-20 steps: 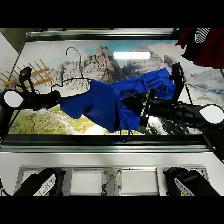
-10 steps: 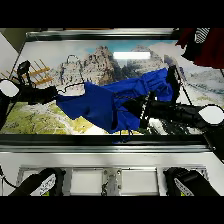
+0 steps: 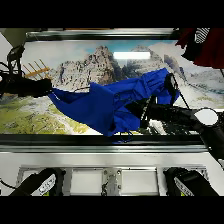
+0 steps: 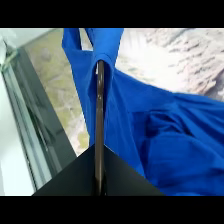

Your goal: Fold the clothes and pants, and hang the long-sleeved shirts on hangers.

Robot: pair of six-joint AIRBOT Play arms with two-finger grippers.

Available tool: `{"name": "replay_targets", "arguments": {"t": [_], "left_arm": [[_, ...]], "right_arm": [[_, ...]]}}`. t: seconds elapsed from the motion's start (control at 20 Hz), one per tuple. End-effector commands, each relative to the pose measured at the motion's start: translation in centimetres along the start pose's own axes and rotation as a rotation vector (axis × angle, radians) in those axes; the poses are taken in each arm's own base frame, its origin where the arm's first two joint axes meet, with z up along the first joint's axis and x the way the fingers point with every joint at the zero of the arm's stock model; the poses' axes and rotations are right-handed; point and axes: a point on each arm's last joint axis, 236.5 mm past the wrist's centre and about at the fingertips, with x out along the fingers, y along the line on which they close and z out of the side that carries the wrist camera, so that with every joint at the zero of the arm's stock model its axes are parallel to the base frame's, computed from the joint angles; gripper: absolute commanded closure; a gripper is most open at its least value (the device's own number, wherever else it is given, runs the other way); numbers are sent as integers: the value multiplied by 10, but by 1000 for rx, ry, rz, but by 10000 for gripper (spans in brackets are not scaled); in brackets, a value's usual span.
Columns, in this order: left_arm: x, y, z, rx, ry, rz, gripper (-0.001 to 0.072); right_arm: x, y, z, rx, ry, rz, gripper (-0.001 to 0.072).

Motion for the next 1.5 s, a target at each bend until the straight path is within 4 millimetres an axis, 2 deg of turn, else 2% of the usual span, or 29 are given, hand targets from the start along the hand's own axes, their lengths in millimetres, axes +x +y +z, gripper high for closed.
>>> {"name": "replay_targets", "arguments": {"t": [0.0,0.2,0.3,0.4,0.75,0.85,1.0,1.1,1.15,1.2,1.25,1.45], "left_arm": [[-35,-44,-5,132,-18,-51,697],[-74,-72,5,231,-106,25,697],[-98,-95,16,264,-183,12,697],[-115,-120,18,293,-211,-38,697],[-149,-179,22,392,-250,-144,697],[-152,-186,21,406,-257,-160,697],[-144,-183,12,409,-244,-158,696],[-148,-180,11,406,-270,-166,693],[-155,-179,12,401,-297,-173,492],[-163,-176,15,393,-324,-177,206],[-173,-173,18,382,-355,-181,153],[-198,-147,24,324,-423,-149,156]], "right_arm": [[0,6,21,4,-124,55,712],[1,24,32,11,-189,166,713],[2,28,36,-3,-211,180,713],[2,32,49,-18,-273,194,713],[0,30,73,12,-395,205,712],[-2,29,79,32,-421,206,713],[-2,29,80,34,-424,205,713],[-2,26,80,37,-423,191,712],[-1,23,80,39,-422,180,713],[-1,19,80,48,-419,165,713],[0,16,79,57,-417,152,713],[4,-1,78,66,-364,66,712]]}}
